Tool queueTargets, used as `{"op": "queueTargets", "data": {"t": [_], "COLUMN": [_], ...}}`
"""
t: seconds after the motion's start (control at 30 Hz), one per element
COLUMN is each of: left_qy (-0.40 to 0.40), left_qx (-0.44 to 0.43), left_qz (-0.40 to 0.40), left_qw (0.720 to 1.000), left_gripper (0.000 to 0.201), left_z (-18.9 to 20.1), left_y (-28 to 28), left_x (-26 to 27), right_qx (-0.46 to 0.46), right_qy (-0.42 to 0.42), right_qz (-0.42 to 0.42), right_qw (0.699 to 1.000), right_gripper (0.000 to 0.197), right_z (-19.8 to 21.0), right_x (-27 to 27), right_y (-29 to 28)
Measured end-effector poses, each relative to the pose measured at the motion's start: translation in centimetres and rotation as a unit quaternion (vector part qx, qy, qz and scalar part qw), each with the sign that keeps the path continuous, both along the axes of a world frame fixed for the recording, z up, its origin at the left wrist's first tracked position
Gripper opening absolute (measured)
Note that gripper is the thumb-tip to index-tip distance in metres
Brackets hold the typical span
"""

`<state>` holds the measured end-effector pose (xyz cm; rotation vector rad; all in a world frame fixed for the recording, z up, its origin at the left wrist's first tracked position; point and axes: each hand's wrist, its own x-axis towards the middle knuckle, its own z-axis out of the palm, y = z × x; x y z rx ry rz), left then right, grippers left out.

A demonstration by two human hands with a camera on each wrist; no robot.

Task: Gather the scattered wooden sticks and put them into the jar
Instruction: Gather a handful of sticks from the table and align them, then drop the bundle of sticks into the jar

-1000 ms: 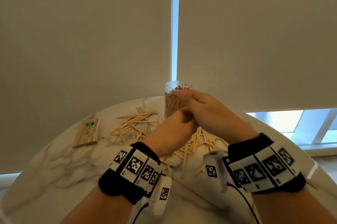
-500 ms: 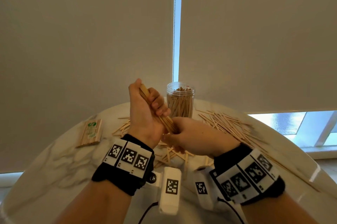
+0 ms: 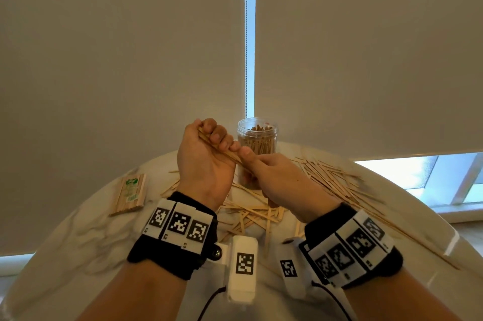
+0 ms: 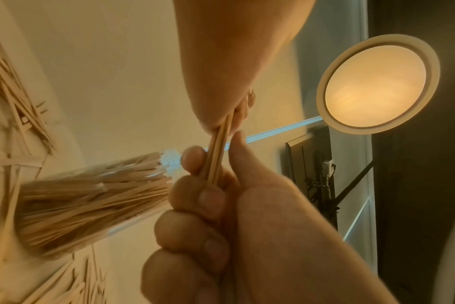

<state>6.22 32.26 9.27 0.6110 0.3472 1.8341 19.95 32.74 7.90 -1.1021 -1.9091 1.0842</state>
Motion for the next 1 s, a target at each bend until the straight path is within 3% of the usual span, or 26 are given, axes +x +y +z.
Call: {"op": "queueTargets", "data": {"t": [0.13, 0.23, 0.33, 0.43, 0.57, 0.73, 0.83, 0.9, 1.0], "left_qy": [-0.015, -0.001, 0.092, 0.200, 0.386, 0.561, 0.581, 0.567, 0.594], "left_qx": [-0.012, -0.040, -0.095, -0.138, -0.199, -0.227, -0.217, -0.205, -0.188], "left_qz": [-0.011, 0.004, 0.058, 0.107, 0.100, 0.072, 0.057, 0.052, 0.099], "left_qw": [1.000, 0.999, 0.990, 0.964, 0.895, 0.793, 0.782, 0.796, 0.776], "left_gripper": [0.028, 0.033, 0.039, 0.032, 0.074, 0.138, 0.170, 0.159, 0.122], "left_z": [-0.7, -1.5, -2.3, -3.0, -2.8, -1.8, -1.8, -1.9, -2.8], "left_y": [0.6, 0.7, 0.7, 1.3, 3.7, 7.6, 9.4, 9.9, 10.5], "left_x": [0.1, 0.7, 1.2, 1.0, 0.1, -0.4, 0.0, 0.4, 0.7], "right_qx": [-0.056, -0.033, 0.007, 0.064, 0.147, 0.233, 0.271, 0.290, 0.299], "right_qy": [0.109, 0.093, 0.045, 0.029, -0.013, -0.156, -0.256, -0.353, -0.465], "right_qz": [0.003, -0.033, -0.089, -0.155, -0.222, -0.224, -0.191, -0.166, -0.125], "right_qw": [0.992, 0.995, 0.995, 0.985, 0.964, 0.933, 0.908, 0.874, 0.824], "right_gripper": [0.049, 0.042, 0.039, 0.029, 0.019, 0.019, 0.018, 0.024, 0.033], "right_z": [0.1, 0.3, 1.1, 2.2, 3.6, 7.2, 8.9, 9.5, 10.3], "right_x": [0.8, 1.6, 2.5, 4.0, 5.6, 3.2, 0.7, -0.7, -1.9], "right_y": [0.3, 0.6, 0.7, 0.9, 3.2, 8.0, 10.9, 12.3, 12.9]}}
